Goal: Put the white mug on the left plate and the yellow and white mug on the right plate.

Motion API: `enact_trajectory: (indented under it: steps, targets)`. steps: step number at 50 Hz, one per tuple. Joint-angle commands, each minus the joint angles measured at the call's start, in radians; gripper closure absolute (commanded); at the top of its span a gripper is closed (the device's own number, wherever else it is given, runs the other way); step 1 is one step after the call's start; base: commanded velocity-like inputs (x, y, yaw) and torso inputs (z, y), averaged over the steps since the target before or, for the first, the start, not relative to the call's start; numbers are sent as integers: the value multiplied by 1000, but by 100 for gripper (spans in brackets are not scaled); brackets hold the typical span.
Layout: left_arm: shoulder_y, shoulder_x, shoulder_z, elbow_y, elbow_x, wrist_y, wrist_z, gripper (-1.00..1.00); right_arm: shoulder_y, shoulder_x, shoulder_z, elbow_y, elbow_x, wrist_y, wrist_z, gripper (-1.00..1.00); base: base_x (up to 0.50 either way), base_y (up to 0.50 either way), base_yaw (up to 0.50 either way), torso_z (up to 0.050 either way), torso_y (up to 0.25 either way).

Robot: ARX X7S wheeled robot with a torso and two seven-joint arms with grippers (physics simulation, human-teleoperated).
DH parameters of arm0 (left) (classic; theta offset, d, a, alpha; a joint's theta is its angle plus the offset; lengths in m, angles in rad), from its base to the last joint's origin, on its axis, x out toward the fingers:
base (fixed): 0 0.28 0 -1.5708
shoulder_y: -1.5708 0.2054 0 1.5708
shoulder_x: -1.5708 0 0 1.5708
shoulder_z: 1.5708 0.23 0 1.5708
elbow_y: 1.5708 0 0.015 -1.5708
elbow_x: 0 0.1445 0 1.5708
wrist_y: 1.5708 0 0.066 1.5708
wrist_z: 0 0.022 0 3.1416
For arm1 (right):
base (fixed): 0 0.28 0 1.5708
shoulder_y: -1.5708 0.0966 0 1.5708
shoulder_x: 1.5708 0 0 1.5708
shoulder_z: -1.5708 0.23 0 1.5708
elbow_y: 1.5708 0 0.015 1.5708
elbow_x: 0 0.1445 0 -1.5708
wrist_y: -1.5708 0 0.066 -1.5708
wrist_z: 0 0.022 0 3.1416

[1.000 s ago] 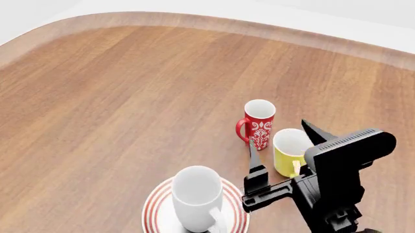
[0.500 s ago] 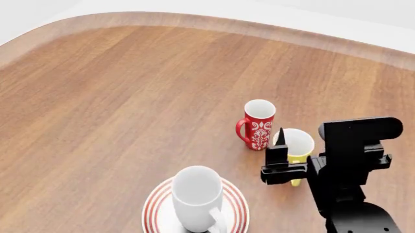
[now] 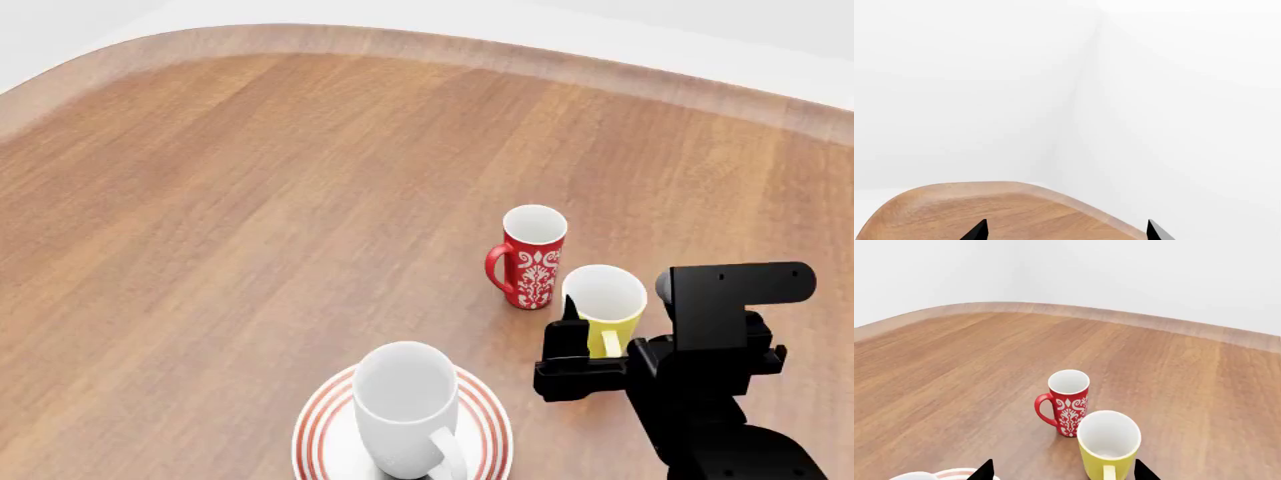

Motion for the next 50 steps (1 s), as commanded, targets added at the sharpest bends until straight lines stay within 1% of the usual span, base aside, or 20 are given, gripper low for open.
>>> enact_trajectory:
  steps: [1, 3, 4, 9, 10, 15, 20, 23, 25, 27, 35, 40, 44, 47, 50]
  targets:
    - [0, -2, 2, 0, 0, 3, -2, -100, -1, 1, 1, 6, 11, 5, -8, -100, 0, 0, 0, 0, 0]
    - [3, -4, 8, 0, 14, 11, 9, -100, 74, -18, -14, 125, -22, -27, -14, -100, 0, 0, 0, 0, 0]
    - [-4, -9, 5, -5, 14, 11, 12, -100, 125, -33, -25, 201, -31, -55, -44, -100, 0, 0, 0, 0, 0]
    - [-14, -12, 9, -25, 29, 19, 24, -100, 272, -72, -51, 459, -73, -158, -111, -100, 0, 0, 0, 0, 0]
    - [-12, -13, 9, -24, 31, 21, 26, -100, 319, -81, -54, 565, -86, -207, -138, -100, 0, 0, 0, 0, 0]
    - [-15, -18, 4, -28, 24, 23, 27, -100, 432, -118, -76, 795, -123, -297, -176, -100, 0, 0, 0, 0, 0]
    - [-9, -19, 2, -27, 29, 28, 29, -100, 545, -155, -87, 1074, -156, -422, -218, -100, 0, 0, 0, 0, 0]
    - [1, -31, 13, -23, 3, 34, 65, -100, 553, -156, -75, 1077, -174, -405, -218, -100, 0, 0, 0, 0, -30]
    - [6, -24, 18, -17, 31, 43, 63, -100, 553, -158, -61, 1077, -184, -399, -224, -100, 0, 0, 0, 0, -250]
    - [5, -24, 13, -15, 8, 39, 57, -100, 551, -161, -48, 1077, -200, -395, -222, -100, 0, 0, 0, 2, -189]
    - [-1, -14, 8, -17, 17, 32, 23, -100, 545, -153, 5, 1076, -243, -406, -210, -100, 0, 0, 0, 0, 0]
    - [0, -12, 16, -18, 33, 35, 23, -100, 538, -147, 25, 1076, -252, -413, -204, -100, 0, 0, 0, 0, 0]
    - [6, -12, 38, -16, 102, 50, 37, -100, 531, -147, 40, 1076, -258, -417, -202, -100, 0, 0, 0, 0, -84]
    - [2, -15, 37, -18, 79, 44, 36, -100, 525, -151, 47, 1076, -269, -415, -208, -100, 0, 0, 0, 0, -235]
    - [3, -17, 29, -20, 66, 44, 34, -100, 526, -153, 55, 1076, -280, -413, -210, -100, 0, 0, 0, 0, 0]
